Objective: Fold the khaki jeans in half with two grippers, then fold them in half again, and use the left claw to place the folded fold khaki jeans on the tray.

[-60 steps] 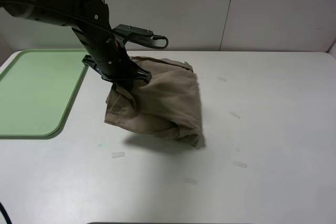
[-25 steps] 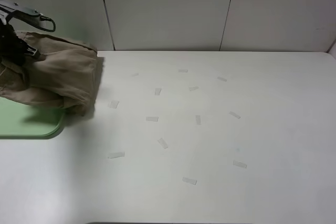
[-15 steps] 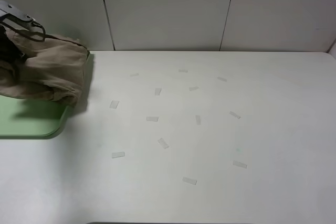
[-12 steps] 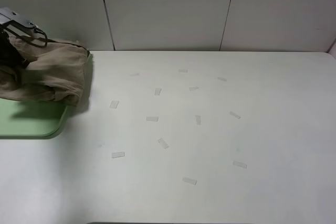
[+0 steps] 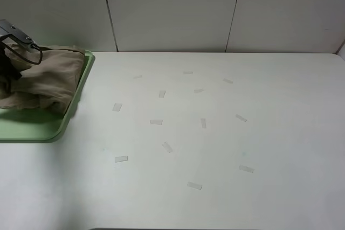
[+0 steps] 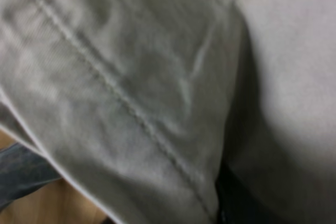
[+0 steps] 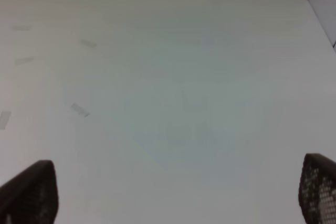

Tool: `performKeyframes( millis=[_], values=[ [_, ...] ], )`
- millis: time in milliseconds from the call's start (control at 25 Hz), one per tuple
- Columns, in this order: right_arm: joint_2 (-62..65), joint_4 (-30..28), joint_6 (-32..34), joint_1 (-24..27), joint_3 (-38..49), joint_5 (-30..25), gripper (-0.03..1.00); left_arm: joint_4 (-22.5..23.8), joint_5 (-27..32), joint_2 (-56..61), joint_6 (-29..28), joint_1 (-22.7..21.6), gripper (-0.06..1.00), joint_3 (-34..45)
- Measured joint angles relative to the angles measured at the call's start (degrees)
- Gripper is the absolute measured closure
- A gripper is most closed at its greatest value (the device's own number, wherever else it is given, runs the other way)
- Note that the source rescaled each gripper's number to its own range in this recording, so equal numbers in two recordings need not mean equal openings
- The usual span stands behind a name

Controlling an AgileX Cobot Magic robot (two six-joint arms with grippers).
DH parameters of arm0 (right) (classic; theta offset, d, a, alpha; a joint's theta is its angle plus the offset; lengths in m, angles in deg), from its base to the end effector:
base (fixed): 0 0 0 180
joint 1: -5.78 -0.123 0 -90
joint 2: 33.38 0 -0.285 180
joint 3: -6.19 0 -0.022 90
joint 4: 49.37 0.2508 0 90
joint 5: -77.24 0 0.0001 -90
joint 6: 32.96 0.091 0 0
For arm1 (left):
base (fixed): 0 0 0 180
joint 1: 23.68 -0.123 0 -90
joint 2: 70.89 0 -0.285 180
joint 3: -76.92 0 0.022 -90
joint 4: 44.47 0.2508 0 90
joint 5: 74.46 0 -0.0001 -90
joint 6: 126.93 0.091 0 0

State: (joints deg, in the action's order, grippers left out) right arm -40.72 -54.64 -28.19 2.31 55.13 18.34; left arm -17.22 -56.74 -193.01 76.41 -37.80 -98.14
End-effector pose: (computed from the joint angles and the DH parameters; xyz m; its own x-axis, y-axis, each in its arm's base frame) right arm -0.0037 -0.0074 0.2784 -0.4223 0.0100 -0.9064 0.0258 0.9997 -0.0010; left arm 0.4034 0.1146 0.1588 -0.7483 0.5879 -0.3073 0.3781 0.7586 0.5306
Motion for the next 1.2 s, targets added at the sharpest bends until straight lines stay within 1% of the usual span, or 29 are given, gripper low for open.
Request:
performKeyframes(
  millis=[160,360,400,440,480,560,600,680,720,800,960,1080,1200],
  values=[
    [0.0,0.0,0.0,0.0,0.0,0.0,-0.02,0.3,-2.1,-0.1,0.1,-1.8,0.89,0.0],
    [0.0,0.1,0.0,0.0,0.0,0.0,-0.02,0.3,-2.2,-0.1,0.1,-2.4,0.89,0.0],
    [0.0,0.1,0.0,0.0,0.0,0.0,-0.02,0.2,-2.2,-0.1,0.1,-2.4,0.87,0.0],
    [0.0,0.1,0.0,0.0,0.0,0.0,-0.02,0.2,-2.2,-0.1,0.1,-2.4,0.78,0.0],
    [0.0,0.1,0.0,0.0,0.0,0.0,-0.02,0.3,-2.5,-0.1,0.1,-2.4,0.66,0.0],
    [0.0,0.1,0.0,0.0,0.0,0.0,-0.02,0.3,-4.1,0.0,0.1,-2.5,0.27,0.1],
    [0.0,0.1,0.0,0.0,0.0,0.0,-0.02,0.2,-6.1,0.0,0.1,-2.5,0.14,0.3],
    [0.0,0.1,0.0,0.0,0.0,0.0,-0.02,0.2,-9.3,0.0,0.1,-2.5,0.03,0.9],
    [0.0,0.1,0.0,0.0,0.0,0.0,-0.02,0.2,-10.8,0.0,0.1,-2.5,0.0,1.0],
    [0.0,0.1,0.0,0.0,0.0,0.0,-0.02,0.2,-12.8,0.0,0.1,-2.5,-0.03,1.1],
    [0.0,0.1,0.0,0.0,0.0,0.0,-0.02,-0.3,-13.9,0.0,-0.2,-2.5,-0.05,1.1],
    [0.0,0.1,0.0,0.0,0.0,0.0,-0.02,-4.8,-12.7,0.0,-2.5,-2.5,-0.05,1.1],
    [0.0,0.1,0.0,0.0,0.0,0.0,-0.02,-9.3,-8.9,0.7,-4.2,-2.5,-0.06,1.1]
  ],
)
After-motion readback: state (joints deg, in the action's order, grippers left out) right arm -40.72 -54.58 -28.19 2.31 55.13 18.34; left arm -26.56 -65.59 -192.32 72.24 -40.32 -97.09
